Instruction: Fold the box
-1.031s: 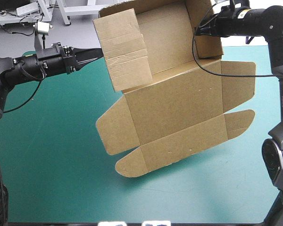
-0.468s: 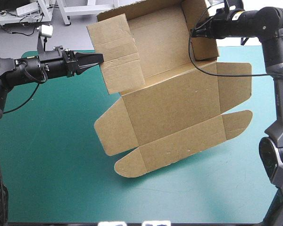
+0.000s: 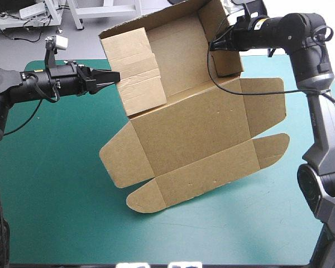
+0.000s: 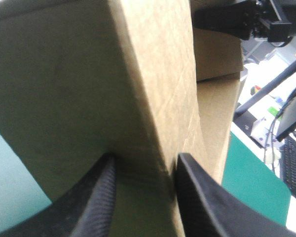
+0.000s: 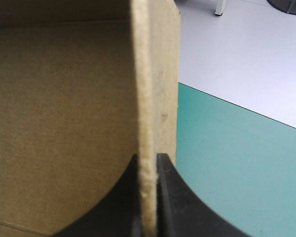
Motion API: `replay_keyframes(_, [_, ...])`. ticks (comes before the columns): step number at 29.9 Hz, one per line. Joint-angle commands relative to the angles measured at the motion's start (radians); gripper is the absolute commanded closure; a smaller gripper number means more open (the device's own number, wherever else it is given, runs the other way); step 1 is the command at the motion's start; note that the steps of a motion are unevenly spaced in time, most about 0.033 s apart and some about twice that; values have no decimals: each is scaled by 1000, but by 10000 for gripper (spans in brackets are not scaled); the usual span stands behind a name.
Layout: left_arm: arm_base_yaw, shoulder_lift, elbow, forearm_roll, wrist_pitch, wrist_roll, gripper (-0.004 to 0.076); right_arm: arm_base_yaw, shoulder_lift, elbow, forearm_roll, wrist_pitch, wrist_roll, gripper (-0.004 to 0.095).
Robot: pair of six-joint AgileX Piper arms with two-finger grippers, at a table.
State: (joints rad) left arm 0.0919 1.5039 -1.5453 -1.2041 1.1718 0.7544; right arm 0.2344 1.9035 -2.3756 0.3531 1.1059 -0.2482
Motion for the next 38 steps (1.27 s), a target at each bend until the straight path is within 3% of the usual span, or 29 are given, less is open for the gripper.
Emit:
replay_keyframes(1, [-7,-41,-27,-23,-79,1,436,38,-58,-31,24,-55,31,917])
replay_keyframes(10, [-7,-41,-27,126,-199,-101,450,74,-58,-31,41,-52,69,917])
replay_keyframes(16, [-7,-41,-27,133,-287,-158,550,140,-58,-31,20,-67,100,916])
replay_keyframes(21, [-37,-41,-27,192,-361,-176,731,190,-58,-31,19,-55,136,916])
replay_keyframes(26, [-101,-41,-27,219,-434,-176,729,232,-57,-29,0,-36,175,915])
replay_keyframes(33, [-174,-39,-27,427,-420,-234,729,241,1,-29,-124,139,248,916])
replay_keyframes(38, [-175,4,-99,619,-263,-339,729,241,64,-25,-95,144,260,916])
